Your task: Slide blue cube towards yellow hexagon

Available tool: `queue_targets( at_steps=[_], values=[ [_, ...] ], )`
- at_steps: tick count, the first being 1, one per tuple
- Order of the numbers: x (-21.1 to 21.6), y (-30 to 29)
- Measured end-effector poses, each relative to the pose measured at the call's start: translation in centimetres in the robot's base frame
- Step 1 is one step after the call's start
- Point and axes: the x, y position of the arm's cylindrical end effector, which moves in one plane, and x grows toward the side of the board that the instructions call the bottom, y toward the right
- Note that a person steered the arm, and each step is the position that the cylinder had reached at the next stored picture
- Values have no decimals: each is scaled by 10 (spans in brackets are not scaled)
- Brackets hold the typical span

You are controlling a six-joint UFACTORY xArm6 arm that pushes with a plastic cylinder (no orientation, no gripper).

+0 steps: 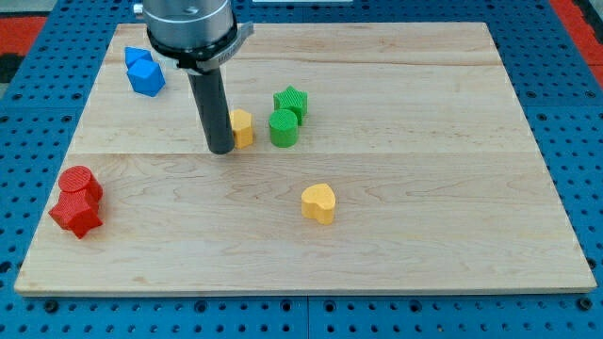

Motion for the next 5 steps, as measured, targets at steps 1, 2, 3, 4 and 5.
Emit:
queue_targets(
  at_steps=[1, 2, 3, 4, 5],
  values=[
    [-15, 6],
    [-25, 17],
    [-25, 24],
    [-25, 1],
    [-21, -54]
  ],
)
